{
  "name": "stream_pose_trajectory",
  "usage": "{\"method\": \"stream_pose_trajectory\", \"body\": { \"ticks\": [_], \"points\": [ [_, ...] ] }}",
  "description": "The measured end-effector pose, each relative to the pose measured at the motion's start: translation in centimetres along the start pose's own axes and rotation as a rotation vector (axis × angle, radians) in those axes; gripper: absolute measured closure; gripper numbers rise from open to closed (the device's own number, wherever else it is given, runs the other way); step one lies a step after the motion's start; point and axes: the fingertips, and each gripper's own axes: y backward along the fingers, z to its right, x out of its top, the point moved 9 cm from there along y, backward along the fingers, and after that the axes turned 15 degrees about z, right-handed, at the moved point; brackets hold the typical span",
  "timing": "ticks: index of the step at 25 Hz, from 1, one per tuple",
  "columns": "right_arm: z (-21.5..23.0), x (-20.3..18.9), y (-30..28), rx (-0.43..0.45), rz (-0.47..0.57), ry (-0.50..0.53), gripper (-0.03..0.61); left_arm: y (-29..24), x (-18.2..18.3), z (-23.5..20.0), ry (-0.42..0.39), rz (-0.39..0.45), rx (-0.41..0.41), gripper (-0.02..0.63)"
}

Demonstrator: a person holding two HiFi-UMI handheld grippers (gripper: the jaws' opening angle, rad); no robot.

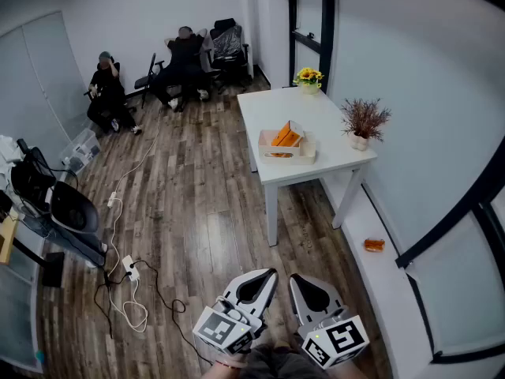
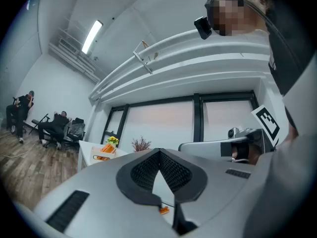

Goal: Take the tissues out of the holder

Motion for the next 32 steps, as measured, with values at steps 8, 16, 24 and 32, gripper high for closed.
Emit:
{"method": "stream_pose_trajectory", "body": {
  "ticks": [8,16,24,32],
  "points": [
    [0.9,-0.7,0.8,0.016,-0.016,-0.049,0.574,-0.2,-0.6,0.9,-0.005,0.000,0.012,0.609],
    [2.6,-1.2,-0.7,0.025,-0.004,-0.064,0.572,-2.0,-1.7,-1.2,0.002,-0.003,0.024,0.609],
    [5.6,-1.6,-5.4,-0.014,-0.005,-0.062,0.572,-6.2,-2.4,-5.7,0.025,-0.002,0.002,0.609],
    [8.7,-2.8,-11.3,-0.041,-0.009,-0.058,0.572,-10.6,-3.5,-11.4,0.037,-0.002,-0.032,0.609]
  ]
}}
